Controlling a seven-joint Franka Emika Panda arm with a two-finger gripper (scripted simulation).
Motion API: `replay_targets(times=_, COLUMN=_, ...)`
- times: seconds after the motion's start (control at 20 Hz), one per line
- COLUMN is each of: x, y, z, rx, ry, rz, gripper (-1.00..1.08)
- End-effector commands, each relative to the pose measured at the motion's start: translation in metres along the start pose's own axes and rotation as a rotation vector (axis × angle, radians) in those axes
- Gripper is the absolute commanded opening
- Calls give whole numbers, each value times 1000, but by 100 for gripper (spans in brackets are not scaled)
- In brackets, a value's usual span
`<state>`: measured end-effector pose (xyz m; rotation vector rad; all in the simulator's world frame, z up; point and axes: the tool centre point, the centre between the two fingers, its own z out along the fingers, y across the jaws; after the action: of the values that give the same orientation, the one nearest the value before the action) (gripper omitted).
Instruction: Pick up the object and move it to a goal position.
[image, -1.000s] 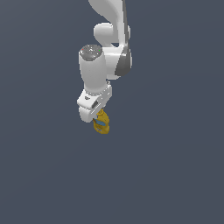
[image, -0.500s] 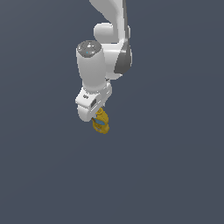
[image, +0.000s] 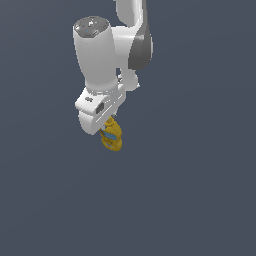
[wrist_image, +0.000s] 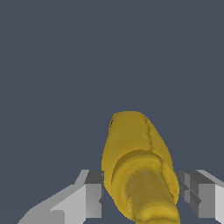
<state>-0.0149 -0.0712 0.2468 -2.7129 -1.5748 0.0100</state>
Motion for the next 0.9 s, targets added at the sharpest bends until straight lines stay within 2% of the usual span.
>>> replay_targets(times=0.0, x=2, y=9, z=-25, rx=-8, ry=3, rz=0, gripper=-100)
replay_targets(times=0.85, x=12, y=57, z=-143, rx=-8, ry=3, rz=0, gripper=-100)
